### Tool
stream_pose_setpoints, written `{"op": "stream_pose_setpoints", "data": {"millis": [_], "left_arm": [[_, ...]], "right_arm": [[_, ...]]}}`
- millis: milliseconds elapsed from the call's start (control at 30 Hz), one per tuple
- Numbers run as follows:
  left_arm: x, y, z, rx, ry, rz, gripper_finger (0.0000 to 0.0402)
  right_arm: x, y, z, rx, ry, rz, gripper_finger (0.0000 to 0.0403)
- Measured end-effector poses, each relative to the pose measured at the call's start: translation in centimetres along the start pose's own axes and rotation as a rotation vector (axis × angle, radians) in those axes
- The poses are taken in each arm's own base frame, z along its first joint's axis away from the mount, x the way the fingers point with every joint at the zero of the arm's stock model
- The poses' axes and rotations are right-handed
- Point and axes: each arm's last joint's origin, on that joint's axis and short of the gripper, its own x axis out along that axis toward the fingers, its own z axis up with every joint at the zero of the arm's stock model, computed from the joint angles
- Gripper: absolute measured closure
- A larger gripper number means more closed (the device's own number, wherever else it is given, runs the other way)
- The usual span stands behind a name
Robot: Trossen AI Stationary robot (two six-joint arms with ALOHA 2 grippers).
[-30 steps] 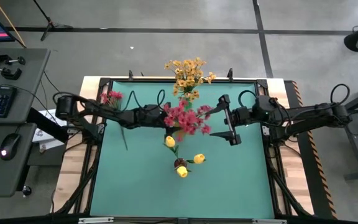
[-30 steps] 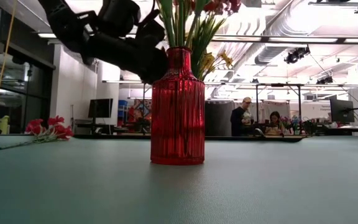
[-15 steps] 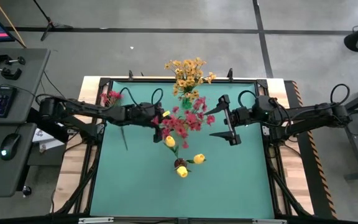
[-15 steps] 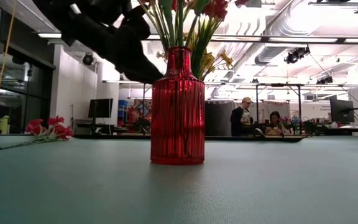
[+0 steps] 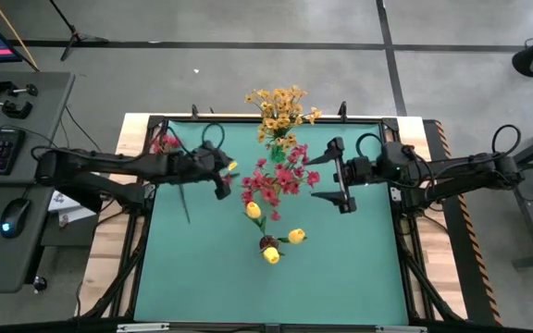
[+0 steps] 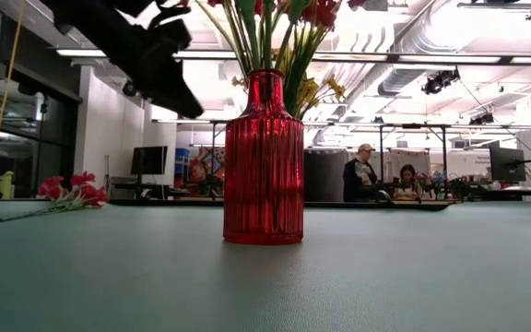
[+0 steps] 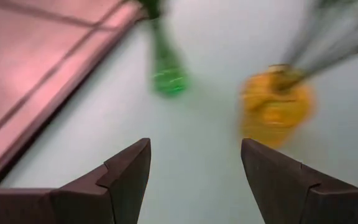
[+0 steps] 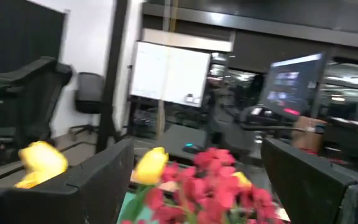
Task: Sort flowers into vase by color
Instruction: Put the red flowers into the yellow vase
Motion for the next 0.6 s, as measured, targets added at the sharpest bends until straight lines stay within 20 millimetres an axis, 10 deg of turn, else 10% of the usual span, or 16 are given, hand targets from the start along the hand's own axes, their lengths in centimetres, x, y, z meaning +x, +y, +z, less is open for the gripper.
{"op": "stream_pose_setpoints", "data": {"millis": [300,600], "left_arm": [[-2.8,2.4,-2.5,-0.32,0.114,0.449,0.0162],[-0.5,4.5,-8.8,-0.524,0.419,0.756,0.0163]], "right_arm": [[0.0,-0.1,-0.4,0.006,0.048,-0.034,0.0061],[-0.2,-0.6,-1.7,0.017,0.211,-0.265,0.0061]]}}
